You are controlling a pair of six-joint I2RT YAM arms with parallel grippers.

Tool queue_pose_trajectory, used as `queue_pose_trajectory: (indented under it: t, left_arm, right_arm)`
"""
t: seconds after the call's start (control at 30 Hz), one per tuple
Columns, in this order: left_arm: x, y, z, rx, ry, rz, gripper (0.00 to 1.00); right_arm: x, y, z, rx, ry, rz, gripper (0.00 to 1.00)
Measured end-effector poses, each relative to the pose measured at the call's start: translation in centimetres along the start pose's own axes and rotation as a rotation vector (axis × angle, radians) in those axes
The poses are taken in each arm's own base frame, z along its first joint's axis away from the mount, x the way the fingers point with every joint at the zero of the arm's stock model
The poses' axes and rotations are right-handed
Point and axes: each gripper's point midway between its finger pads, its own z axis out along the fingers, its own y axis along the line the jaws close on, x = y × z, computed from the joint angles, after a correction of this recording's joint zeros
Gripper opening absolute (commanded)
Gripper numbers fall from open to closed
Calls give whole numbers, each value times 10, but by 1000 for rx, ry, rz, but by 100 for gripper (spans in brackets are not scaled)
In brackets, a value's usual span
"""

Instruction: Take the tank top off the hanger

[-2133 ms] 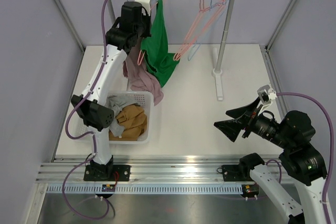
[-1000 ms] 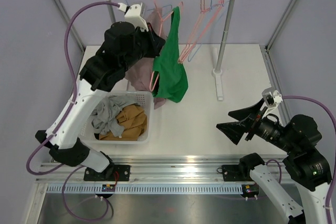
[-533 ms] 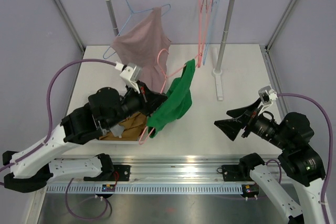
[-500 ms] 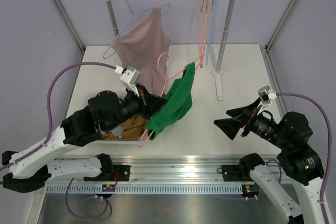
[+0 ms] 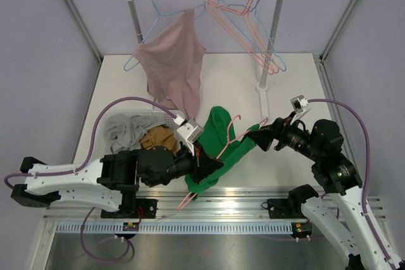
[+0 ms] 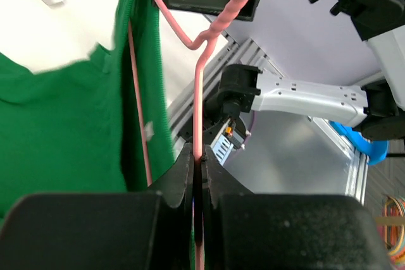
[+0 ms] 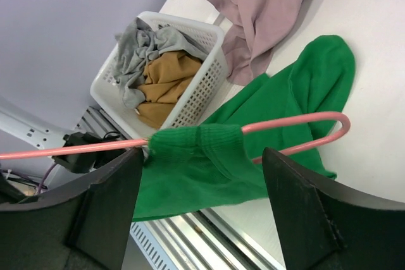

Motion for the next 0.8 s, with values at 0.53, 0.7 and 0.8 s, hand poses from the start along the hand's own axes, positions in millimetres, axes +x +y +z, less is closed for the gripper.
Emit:
queue_pose_trajectory:
  t: [0.53,0.7,0.8]
  left_arm:
    - [-8,13,0,-80,-52,11,0]
    - [-3,18,-7,-93,-4,70,0]
    - [0,16,-14,-61,12,91,0]
  right_arm:
    - [-4,-26,9,110,-31,-28,0]
    - [-23,-69,-1,389,-91,-6,0]
    - [-29,-92,0,521,-97,8,0]
